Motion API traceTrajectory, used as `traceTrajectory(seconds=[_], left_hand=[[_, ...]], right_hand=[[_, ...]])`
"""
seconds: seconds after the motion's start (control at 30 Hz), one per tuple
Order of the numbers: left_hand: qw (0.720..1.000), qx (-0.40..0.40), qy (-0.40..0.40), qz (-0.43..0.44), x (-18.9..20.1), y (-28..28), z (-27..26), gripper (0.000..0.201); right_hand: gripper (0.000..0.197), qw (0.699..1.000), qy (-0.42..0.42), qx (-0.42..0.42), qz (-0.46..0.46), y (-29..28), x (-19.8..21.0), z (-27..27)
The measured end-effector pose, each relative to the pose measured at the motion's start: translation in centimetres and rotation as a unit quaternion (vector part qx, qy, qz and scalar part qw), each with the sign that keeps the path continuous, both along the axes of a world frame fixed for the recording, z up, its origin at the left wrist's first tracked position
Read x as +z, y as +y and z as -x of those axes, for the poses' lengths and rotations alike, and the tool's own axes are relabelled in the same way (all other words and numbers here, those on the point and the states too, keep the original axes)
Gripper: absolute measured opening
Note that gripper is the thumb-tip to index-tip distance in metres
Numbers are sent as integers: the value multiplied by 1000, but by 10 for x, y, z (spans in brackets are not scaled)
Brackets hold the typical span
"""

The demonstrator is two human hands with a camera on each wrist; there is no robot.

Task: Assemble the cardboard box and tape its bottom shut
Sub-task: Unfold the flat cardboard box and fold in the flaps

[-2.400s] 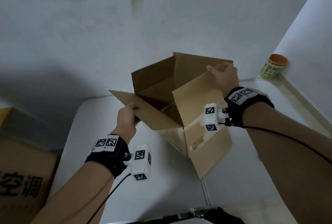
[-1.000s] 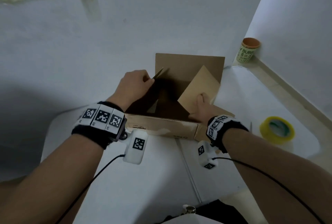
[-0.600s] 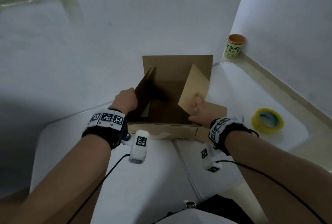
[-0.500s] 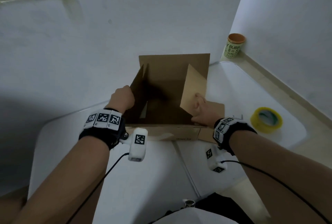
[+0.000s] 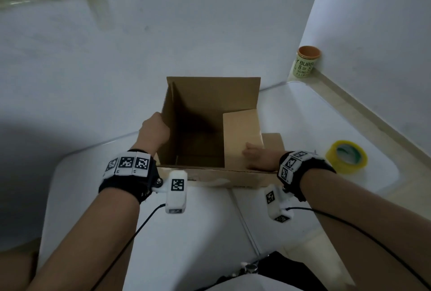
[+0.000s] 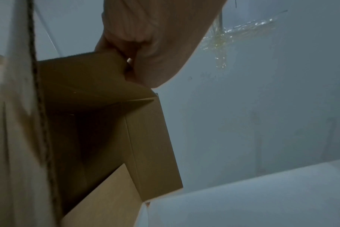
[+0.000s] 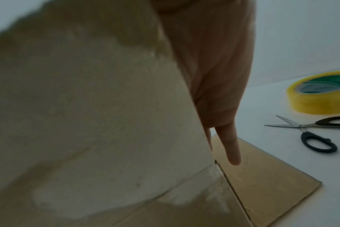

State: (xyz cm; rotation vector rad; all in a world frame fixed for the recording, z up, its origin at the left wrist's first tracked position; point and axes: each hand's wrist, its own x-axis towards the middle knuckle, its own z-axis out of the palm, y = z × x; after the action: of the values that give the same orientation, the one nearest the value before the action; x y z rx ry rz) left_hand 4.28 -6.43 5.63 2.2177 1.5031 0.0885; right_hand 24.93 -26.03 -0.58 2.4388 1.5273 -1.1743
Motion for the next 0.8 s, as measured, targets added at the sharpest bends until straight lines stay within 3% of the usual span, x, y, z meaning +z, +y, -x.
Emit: traceTrajectory(seconds=[0.1,0.17,0.33,0.43,0.5,0.6,0.7,0.8], left_hand=[[991,-122,41,43,3,-31,-18,39],[967,-207,105,107,-4,-52,-31,40],[914,-299,223,163,-24,-59,-33,47],[898,-318,242,185,-20,-61,-35,47],[897,-320,233,195,-20,-61,-39,50],[893,-318,232,217,-19,-63,-45,58],[891,-303,232,246,-22,-62,-48,66],[905,-254,180,291,-28,-56,-46,71]], right_hand=[[46,1000,0,-7,20,2,5,3],[48,1000,1,-6,24,1,6,6],[58,995,85,-57,-5,-11,2,2],[62,983,120,-121,-62,-14,-1,-2],[52,970,126,-176,-108,-14,-3,-5],[48,933,168,-277,-157,-20,-4,-12],[64,933,191,-263,-157,-37,-10,-12],[76,941,219,-210,-152,-49,-23,-8]])
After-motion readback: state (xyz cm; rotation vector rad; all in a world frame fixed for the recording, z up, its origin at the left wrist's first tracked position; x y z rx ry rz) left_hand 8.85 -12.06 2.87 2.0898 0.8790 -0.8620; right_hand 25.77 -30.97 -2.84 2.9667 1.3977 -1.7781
